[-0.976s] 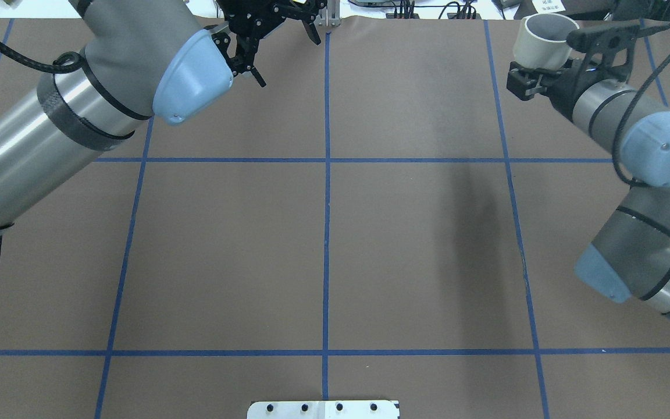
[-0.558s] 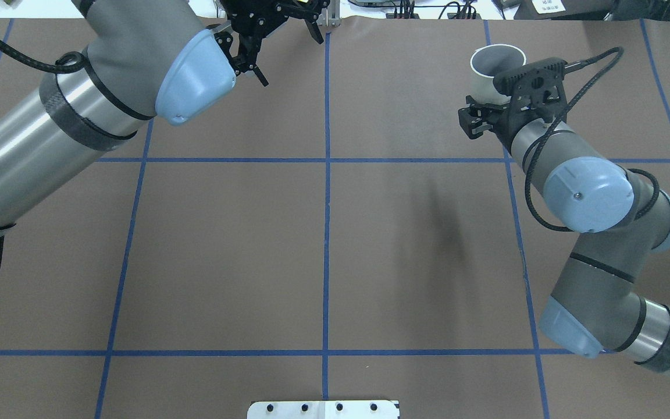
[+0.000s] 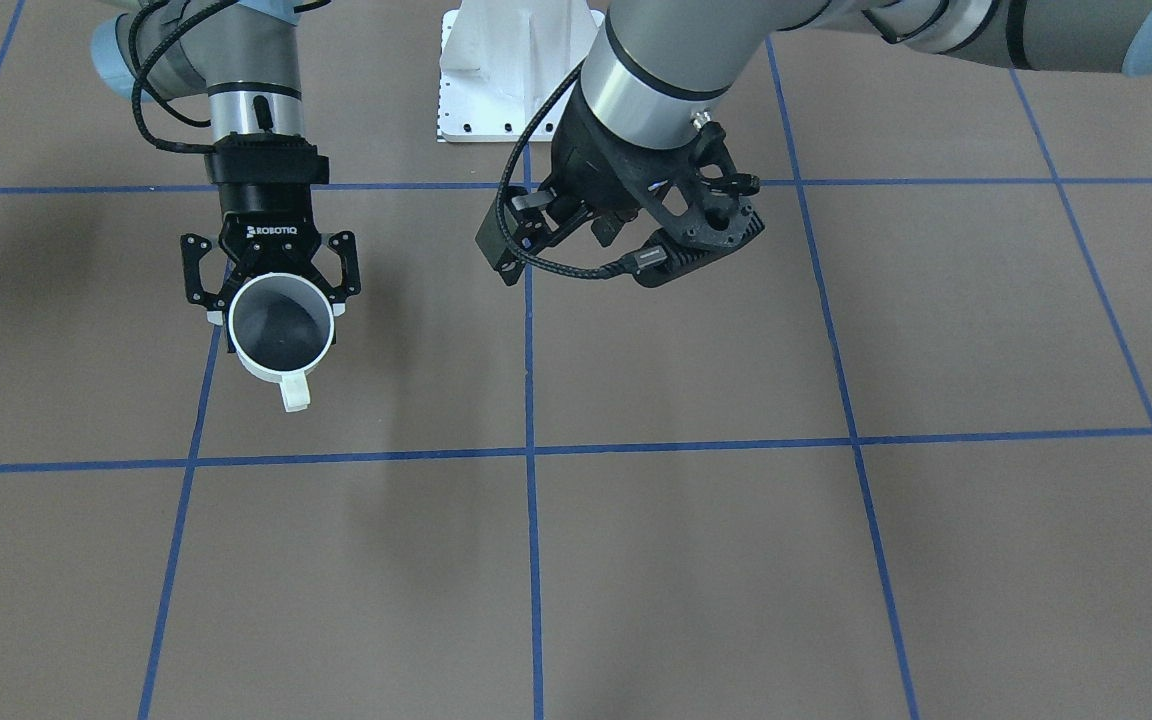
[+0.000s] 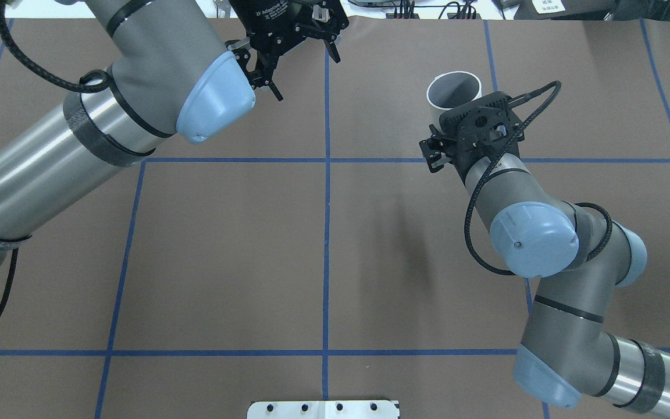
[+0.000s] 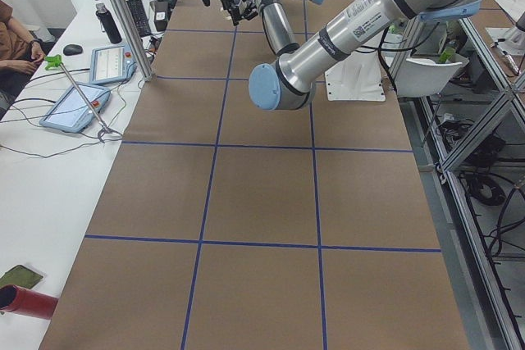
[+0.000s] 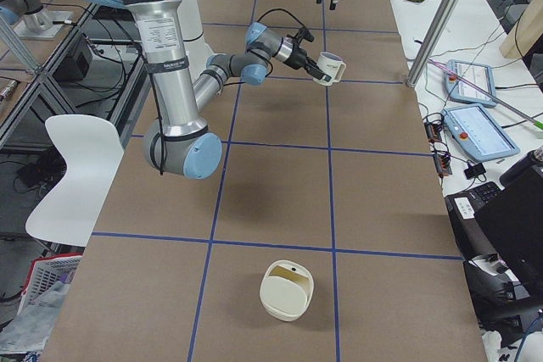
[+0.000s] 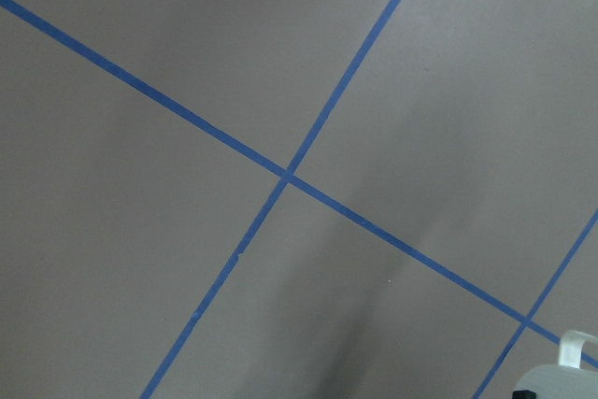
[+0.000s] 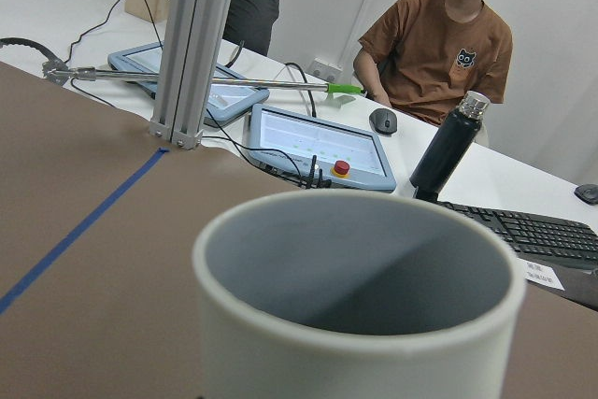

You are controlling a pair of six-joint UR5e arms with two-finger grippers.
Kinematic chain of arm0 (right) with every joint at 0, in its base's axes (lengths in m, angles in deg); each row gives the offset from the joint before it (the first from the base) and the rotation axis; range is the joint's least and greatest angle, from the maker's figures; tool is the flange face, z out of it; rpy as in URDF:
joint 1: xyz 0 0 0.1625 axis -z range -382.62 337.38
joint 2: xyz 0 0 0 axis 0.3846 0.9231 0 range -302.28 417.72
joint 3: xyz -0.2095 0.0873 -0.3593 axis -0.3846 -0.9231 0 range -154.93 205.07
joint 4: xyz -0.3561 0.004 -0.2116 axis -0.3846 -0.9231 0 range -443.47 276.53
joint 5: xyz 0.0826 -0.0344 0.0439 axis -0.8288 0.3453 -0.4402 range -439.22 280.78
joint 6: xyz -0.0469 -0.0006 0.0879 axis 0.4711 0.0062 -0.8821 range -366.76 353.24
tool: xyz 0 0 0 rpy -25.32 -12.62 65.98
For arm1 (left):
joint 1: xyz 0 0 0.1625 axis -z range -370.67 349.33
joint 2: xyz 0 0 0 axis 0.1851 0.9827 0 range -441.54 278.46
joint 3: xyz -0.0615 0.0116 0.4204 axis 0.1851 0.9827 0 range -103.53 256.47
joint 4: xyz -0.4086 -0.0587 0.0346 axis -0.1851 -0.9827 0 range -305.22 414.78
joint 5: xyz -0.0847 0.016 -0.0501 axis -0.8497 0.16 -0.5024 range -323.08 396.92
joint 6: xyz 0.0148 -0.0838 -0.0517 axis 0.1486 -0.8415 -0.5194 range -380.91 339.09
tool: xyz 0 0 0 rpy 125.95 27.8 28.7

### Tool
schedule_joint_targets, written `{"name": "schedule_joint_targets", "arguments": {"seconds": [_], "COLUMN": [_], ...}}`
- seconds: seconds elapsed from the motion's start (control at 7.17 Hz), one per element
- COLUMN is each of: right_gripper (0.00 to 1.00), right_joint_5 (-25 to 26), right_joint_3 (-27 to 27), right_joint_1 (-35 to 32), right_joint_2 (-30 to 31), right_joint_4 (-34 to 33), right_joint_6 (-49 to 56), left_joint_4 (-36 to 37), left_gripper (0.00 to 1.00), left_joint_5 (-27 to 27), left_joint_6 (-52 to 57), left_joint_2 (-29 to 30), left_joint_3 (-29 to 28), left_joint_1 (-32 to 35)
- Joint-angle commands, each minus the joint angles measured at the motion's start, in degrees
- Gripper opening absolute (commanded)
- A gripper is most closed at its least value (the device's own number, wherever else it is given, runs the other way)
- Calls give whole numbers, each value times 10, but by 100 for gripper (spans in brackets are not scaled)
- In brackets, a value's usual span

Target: Left arm hands cup to right arm to dump lemon

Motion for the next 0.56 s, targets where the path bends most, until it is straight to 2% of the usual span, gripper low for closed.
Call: {"name": "schedule_joint_targets", "arguments": {"seconds": [0.0, 0.42], "right_gripper": [0, 0], "right_joint_5": [3, 9], "right_joint_3": [-1, -8], "right_joint_1": [20, 49], "right_joint_2": [-16, -36], "right_joint_4": [-10, -11], "right_joint_6": [5, 15], "left_joint_4": [-12, -42], "left_gripper": [100, 100], "left_joint_5": [-2, -3], "left_joint_6": [21, 21], "left_joint_2": [9, 18], "left_joint_3": [-12, -31], "left_joint_1": [-13, -33]}}
